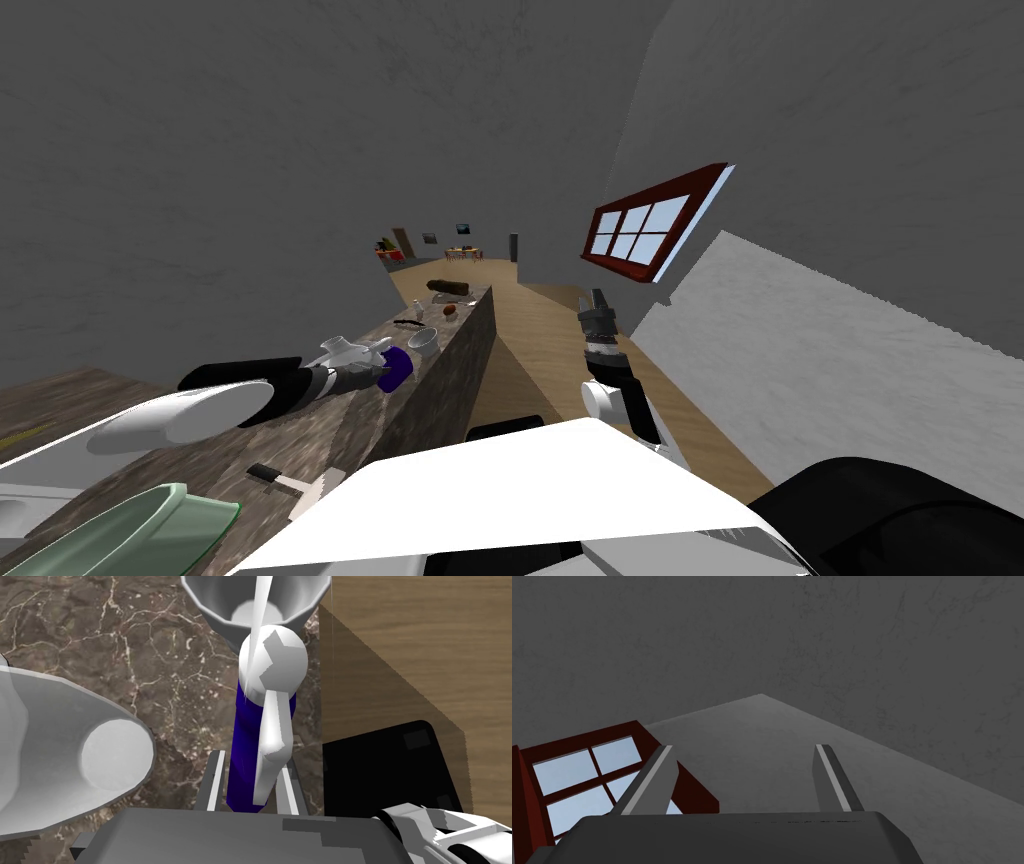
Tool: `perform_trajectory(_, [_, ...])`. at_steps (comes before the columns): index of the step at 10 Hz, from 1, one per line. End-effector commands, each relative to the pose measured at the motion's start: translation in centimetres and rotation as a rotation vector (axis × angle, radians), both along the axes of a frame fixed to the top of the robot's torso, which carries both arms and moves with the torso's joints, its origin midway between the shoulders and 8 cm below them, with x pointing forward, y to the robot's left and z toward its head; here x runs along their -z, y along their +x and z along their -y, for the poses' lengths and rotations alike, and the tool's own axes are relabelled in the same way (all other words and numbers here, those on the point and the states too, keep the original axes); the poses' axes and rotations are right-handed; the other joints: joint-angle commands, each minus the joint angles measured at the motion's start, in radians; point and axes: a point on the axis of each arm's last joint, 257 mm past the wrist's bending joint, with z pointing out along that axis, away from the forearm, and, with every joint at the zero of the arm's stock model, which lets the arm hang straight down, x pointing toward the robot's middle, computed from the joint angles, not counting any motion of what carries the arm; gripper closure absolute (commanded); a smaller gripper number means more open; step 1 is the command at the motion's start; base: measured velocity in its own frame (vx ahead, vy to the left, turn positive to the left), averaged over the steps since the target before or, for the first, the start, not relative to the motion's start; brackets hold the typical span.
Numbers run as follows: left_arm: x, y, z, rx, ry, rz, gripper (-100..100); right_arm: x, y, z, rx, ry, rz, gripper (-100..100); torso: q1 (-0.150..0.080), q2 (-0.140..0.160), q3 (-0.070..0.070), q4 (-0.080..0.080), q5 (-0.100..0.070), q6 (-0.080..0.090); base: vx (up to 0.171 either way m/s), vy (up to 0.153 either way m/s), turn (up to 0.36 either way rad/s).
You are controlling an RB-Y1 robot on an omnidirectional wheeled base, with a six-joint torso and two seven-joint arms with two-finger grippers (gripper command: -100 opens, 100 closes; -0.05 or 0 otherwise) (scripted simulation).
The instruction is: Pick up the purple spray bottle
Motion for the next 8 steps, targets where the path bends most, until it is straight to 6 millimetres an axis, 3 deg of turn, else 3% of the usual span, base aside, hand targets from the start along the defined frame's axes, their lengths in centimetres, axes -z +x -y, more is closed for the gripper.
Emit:
perform_trajectory(1, [0.0, 0.0, -0.1, -0.030, -0.018, -0.006, 100, 0.0, 0.0, 0.0, 0.000, 0.000, 0.000, 0, 0.000, 0.000, 0.000, 0.000, 0.000, 0.000, -0.010, 0.002, 0.039])
perform_trajectory(3, [-0.1, 0.4, 0.4, -0.030, 0.011, 0.003, 100, 0.0, 0.0, 0.0, 0.000, 0.000, 0.000, 0, -0.002, 0.000, 0.000, 0.000, 0.000, 0.003, -0.075, 0.044, -0.198])
perform_trajectory(5, [-0.1, 0.4, 0.4, -0.067, -0.016, -0.003, 100, 0.0, 0.0, 0.0, 0.000, 0.000, 0.000, 0, 0.000, 0.001, 0.001, 0.000, 0.000, -0.001, -0.036, 0.030, 0.022])
perform_trajectory(6, [-0.4, 0.7, 1.2, -0.046, 0.011, 0.011, 100, 0.0, 0.0, 0.0, 0.000, 0.000, 0.000, 0, -0.001, -0.001, 0.000, 0.000, 0.000, -0.001, -0.070, 0.060, -0.220])
perform_trajectory(8, [-0.4, 0.8, 0.8, -0.087, -0.005, 0.008, 100, 0.0, 0.0, 0.0, 0.000, 0.000, 0.000, 0, 0.001, 0.002, 0.001, 0.001, 0.000, 0.000, -0.068, 0.061, -0.086])
